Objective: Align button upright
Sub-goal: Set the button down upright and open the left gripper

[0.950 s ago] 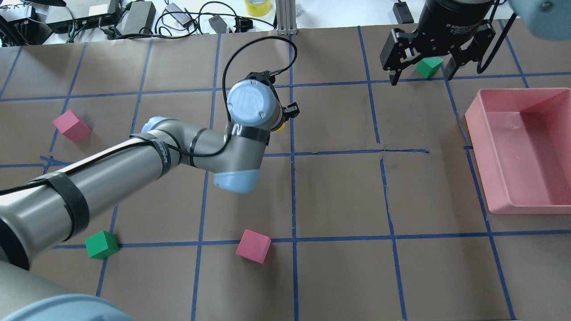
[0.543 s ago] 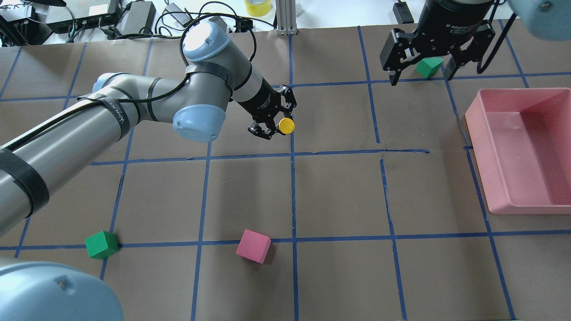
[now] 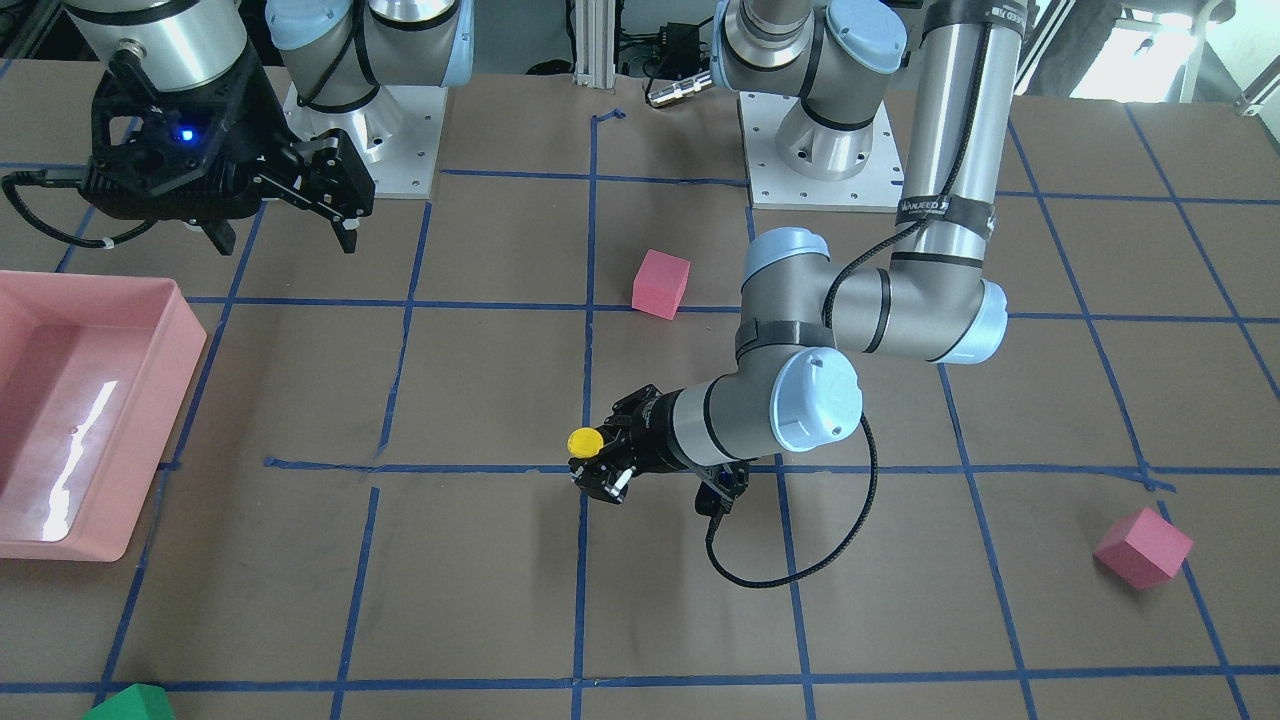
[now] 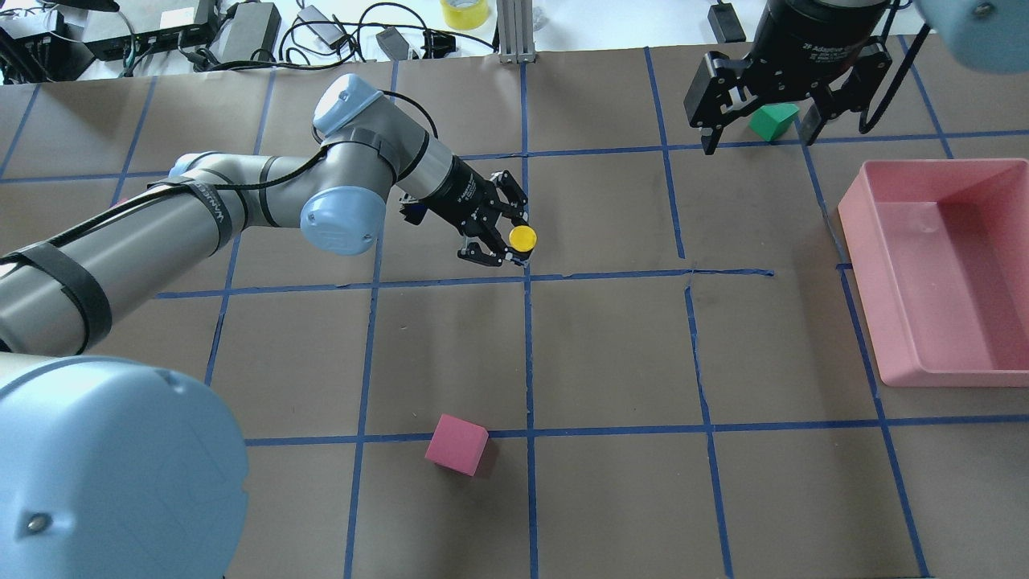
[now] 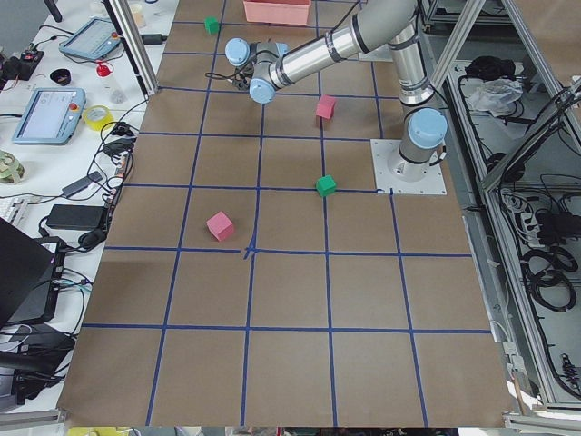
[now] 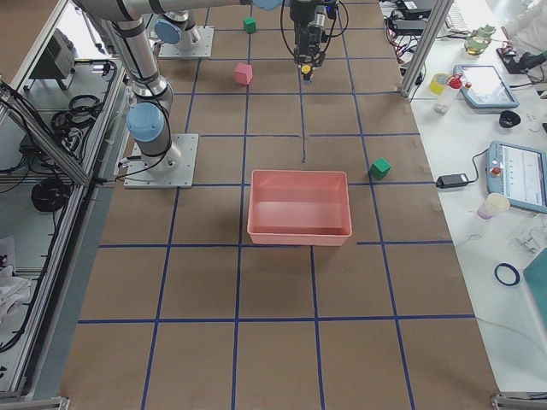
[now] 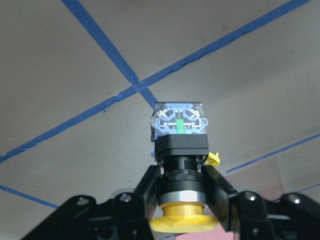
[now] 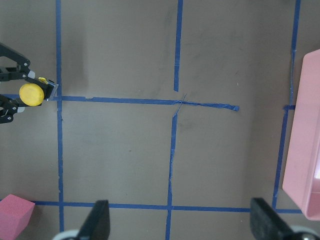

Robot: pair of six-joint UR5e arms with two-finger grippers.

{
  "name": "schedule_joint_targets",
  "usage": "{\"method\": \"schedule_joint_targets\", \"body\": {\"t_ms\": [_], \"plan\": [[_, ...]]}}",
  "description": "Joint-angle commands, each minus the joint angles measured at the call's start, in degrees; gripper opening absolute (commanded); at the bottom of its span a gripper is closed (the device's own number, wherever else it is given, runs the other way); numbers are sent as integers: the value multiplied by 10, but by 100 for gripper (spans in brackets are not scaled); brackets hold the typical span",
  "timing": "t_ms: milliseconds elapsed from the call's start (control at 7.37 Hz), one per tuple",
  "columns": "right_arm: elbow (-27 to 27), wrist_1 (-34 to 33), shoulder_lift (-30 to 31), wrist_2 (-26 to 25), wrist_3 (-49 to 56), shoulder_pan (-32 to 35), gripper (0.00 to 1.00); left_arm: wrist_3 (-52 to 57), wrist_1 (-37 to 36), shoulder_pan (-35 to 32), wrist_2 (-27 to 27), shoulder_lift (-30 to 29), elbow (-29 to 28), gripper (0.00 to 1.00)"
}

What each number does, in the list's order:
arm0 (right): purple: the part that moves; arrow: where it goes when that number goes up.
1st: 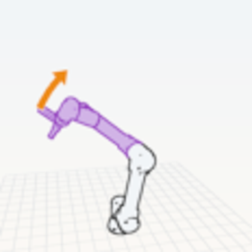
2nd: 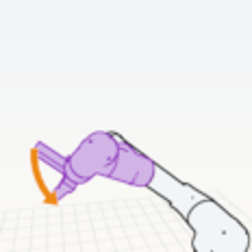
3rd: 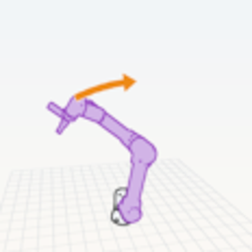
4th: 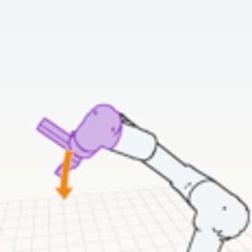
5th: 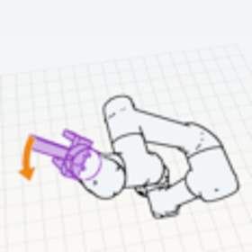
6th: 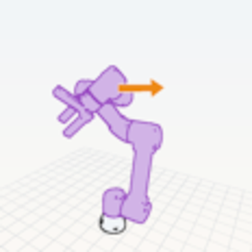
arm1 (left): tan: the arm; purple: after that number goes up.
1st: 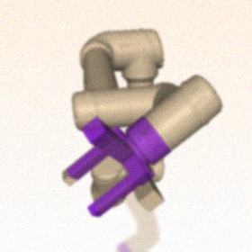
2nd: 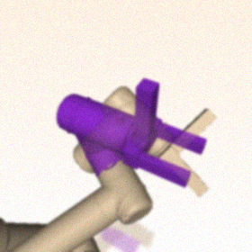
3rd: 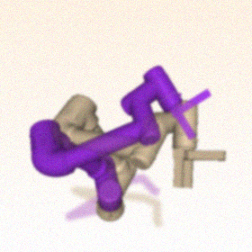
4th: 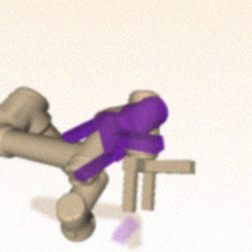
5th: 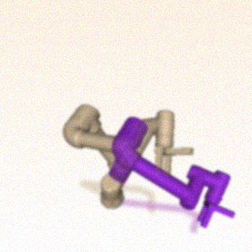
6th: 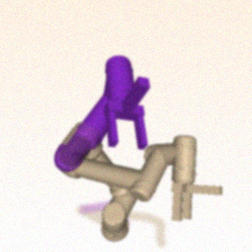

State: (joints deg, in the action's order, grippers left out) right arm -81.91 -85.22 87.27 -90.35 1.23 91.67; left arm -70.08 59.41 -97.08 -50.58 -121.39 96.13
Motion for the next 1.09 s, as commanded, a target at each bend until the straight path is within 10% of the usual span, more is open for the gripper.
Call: {"method": "schedule_joint_targets", "body": {"t_ms": [0, 136, 407, 678, 950], "plan": [[0, 0, 0, 0, 0, 0, 100, -1, 0, 1, 19, -20, 2, 0], [0, 1, 0, 0, 0, 0, 100, -2, 0, 1, 20, -21, 1, 0], [0, 1, 0, 0, 0, 0, 100, 0, -2, 2, 6, -20, -1, 79], [0, 0, 0, 0, 0, 0, 100, 0, -3, 3, 7, -9, -3, 100], [-1, 0, -1, 1, 0, 0, 100, 17, 4, 8, -33, 50, -12, 100]]}}
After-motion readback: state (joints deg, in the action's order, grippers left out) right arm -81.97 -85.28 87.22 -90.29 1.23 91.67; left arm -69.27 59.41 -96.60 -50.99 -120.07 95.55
